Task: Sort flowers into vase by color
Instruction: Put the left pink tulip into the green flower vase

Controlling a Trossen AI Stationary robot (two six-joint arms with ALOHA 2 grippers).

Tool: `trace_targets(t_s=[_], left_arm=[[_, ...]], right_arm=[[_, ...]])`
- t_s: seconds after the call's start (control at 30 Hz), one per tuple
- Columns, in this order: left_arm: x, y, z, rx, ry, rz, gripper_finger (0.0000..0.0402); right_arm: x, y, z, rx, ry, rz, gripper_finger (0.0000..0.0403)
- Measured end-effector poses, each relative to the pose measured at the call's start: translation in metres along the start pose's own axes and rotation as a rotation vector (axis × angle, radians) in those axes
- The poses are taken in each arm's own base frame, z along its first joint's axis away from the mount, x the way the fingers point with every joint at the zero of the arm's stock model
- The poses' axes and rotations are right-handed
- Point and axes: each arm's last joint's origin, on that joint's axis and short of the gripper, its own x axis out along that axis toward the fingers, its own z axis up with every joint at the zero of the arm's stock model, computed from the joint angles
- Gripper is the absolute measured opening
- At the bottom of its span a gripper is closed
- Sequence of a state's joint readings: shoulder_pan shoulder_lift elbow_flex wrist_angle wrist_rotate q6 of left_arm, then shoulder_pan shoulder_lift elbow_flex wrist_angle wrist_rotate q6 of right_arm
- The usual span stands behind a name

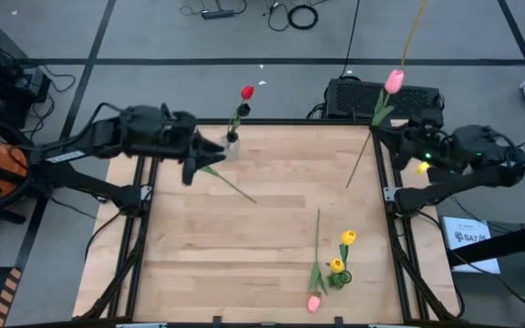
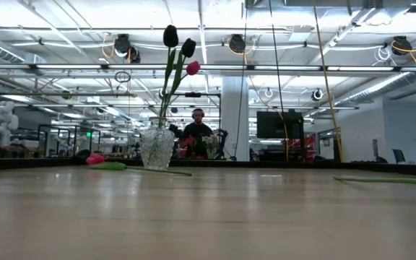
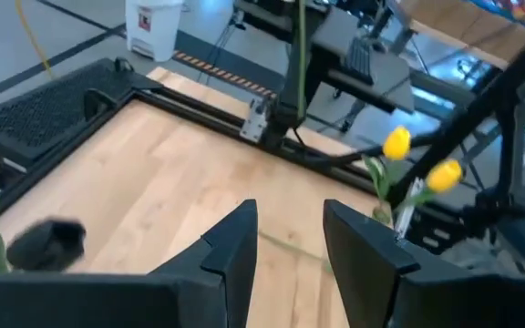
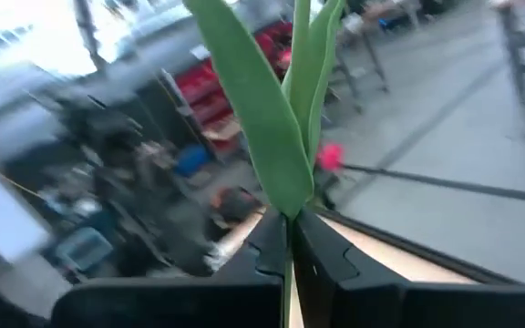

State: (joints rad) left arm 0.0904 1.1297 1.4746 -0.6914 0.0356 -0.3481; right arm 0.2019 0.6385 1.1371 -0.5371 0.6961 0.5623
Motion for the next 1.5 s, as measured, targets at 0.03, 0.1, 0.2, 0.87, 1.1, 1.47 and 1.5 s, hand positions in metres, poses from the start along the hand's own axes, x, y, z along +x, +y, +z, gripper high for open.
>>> trace_targets(t_s=[0.03, 0.1, 0.2, 0.87, 1.1, 1.47, 1.5], left_arm=[[-0.003, -0.001, -0.004, 0.009, 0.008, -0.006, 0.0134], [-0.005, -0.002, -0.013, 0.02, 0.025, -0.01, 0.0134], [-0.004, 0.0, -0.029, 0.011, 0.063, -0.004, 0.0134], [0.005, 0.016, -0.071, -0.043, 0.137, 0.045, 0.0134], [0.006, 0.015, -0.067, -0.043, 0.098, 0.03, 0.0134], [0.006, 0.013, -0.064, -0.044, 0.06, 0.014, 0.0134], [0.006, 0.012, -0.064, -0.044, 0.06, 0.013, 0.0134]], right_arm=[[0.001, 0.005, 0.001, 0.013, -0.018, 0.025, 0.0], [0.005, 0.018, 0.001, 0.004, -0.051, 0.057, 0.0], [0.015, 0.039, -0.004, -0.031, -0.088, 0.083, 0.0], [-0.062, 0.165, -0.012, -0.057, 0.008, 0.077, 0.0], [-0.081, 0.196, -0.041, -0.119, 0.036, 0.134, 0.0], [-0.102, 0.213, -0.113, -0.252, 0.05, 0.188, 0.0], [-0.101, 0.209, -0.119, -0.248, 0.051, 0.187, 0.0]])
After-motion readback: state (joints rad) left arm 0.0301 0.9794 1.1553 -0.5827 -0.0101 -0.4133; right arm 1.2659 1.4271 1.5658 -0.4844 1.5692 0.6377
